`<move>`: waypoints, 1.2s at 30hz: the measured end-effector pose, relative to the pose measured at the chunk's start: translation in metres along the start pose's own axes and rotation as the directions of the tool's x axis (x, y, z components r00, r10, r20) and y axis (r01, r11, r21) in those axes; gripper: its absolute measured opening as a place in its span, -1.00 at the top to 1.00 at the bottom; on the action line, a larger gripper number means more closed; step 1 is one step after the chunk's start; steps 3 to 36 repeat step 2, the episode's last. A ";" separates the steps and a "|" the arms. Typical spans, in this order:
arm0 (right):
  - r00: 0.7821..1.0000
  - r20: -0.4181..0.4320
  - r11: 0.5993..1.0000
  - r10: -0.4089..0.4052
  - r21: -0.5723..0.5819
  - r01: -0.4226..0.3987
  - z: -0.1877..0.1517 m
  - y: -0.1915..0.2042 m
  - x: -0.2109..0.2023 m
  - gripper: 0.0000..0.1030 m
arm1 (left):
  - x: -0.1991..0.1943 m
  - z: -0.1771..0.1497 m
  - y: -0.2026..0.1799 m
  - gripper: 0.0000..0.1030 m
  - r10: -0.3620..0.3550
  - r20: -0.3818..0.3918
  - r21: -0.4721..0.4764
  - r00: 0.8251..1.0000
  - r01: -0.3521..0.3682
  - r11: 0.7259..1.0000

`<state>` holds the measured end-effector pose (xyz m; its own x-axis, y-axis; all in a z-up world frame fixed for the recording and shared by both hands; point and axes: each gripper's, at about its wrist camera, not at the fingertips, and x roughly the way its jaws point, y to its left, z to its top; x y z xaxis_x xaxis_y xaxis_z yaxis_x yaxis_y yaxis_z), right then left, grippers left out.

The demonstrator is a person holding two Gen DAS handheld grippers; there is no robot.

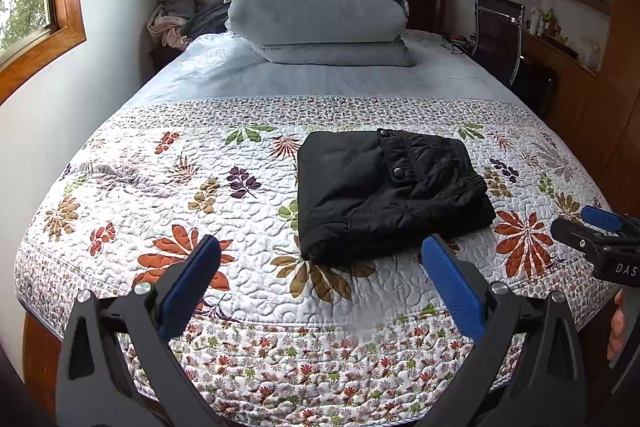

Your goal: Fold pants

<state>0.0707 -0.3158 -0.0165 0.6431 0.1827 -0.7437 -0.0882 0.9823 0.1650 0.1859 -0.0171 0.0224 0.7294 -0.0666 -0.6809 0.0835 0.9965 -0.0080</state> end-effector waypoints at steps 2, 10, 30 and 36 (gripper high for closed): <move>1.000 0.001 1.000 -0.002 -0.004 0.002 0.001 0.001 -0.001 -0.90 | 0.000 -0.001 0.000 -0.95 -0.008 -0.001 -0.003 1.000 0.008 1.000; 1.000 0.001 1.000 -0.002 -0.004 0.002 0.001 0.001 -0.001 -0.90 | 0.000 -0.001 0.000 -0.95 -0.008 -0.001 -0.003 1.000 0.008 1.000; 1.000 0.001 1.000 -0.002 -0.004 0.002 0.001 0.001 -0.001 -0.90 | 0.000 -0.001 0.000 -0.95 -0.008 -0.001 -0.003 1.000 0.008 1.000; 1.000 0.001 1.000 -0.002 -0.004 0.002 0.001 0.001 -0.001 -0.90 | 0.000 -0.001 0.000 -0.95 -0.008 -0.001 -0.003 1.000 0.008 1.000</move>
